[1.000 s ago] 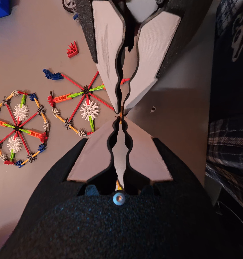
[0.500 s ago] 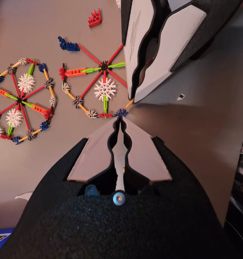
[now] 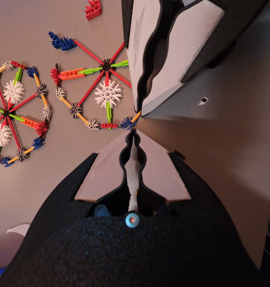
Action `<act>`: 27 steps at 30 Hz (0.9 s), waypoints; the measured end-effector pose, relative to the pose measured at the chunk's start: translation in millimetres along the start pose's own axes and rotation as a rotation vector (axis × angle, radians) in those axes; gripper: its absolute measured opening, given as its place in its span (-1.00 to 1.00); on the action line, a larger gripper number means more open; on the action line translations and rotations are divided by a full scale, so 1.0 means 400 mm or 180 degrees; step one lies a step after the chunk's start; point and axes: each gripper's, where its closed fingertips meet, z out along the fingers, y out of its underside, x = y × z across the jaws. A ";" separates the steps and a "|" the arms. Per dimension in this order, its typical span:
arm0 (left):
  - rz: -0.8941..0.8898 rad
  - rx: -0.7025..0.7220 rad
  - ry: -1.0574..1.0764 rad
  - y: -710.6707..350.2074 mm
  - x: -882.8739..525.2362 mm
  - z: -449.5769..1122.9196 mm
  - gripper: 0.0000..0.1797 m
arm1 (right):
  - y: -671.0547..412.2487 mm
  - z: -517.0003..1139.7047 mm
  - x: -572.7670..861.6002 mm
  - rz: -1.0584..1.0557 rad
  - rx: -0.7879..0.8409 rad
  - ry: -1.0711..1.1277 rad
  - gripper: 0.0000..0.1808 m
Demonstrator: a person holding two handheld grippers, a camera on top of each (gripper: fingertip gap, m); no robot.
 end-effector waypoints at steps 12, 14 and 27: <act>-0.0043 0.0107 -0.0027 -0.013 -0.011 -0.002 -1.00 | -0.033 -0.021 0.003 -0.0101 0.0132 0.0005 -0.99; -0.0037 0.0104 -0.0025 -0.013 -0.011 0.002 -1.00 | -0.034 -0.011 0.003 -0.0136 0.0089 0.0014 -1.00; -0.0136 0.0161 0.0055 -0.013 -0.008 0.012 -1.00 | -0.023 0.003 0.004 -0.0083 -0.0222 -0.0163 -1.00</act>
